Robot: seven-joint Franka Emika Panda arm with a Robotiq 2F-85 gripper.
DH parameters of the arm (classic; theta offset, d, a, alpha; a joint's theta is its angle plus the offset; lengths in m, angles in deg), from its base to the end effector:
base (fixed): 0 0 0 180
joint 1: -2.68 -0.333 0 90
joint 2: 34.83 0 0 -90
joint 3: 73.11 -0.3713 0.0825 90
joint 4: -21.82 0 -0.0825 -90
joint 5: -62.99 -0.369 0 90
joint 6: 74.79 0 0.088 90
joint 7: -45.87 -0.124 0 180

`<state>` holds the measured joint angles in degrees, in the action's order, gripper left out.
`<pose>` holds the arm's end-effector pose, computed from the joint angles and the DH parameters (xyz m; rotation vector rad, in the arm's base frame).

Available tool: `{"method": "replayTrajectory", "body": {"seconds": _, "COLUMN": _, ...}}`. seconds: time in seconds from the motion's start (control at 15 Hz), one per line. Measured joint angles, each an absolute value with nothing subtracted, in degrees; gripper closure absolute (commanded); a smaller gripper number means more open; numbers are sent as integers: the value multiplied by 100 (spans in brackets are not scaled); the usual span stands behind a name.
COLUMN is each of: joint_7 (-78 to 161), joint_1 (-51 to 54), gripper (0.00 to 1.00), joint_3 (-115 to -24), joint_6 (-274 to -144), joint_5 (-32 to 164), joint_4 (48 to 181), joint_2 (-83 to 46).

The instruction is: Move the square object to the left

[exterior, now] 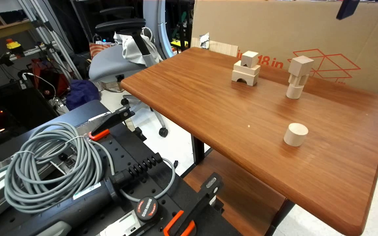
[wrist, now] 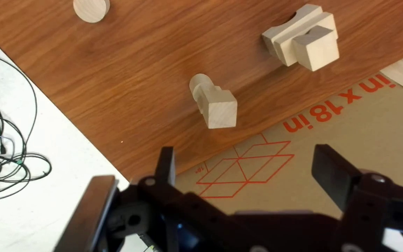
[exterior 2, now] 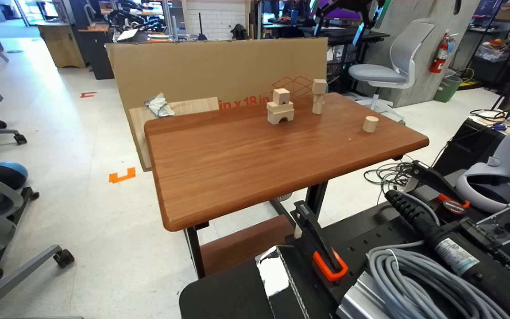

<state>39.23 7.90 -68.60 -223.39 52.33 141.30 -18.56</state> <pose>0.6043 -0.1031 0.3587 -2.9660 0.6446 -0.3479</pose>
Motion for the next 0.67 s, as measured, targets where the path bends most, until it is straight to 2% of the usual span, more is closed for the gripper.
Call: {"method": "replayTrajectory", "body": {"seconds": 0.67, "joint_7": 3954, "joint_1": 783, "gripper": 0, "joint_3": -6865, "joint_6": -22215, "joint_5": 5282, "joint_4": 13367, "joint_2": -796}}
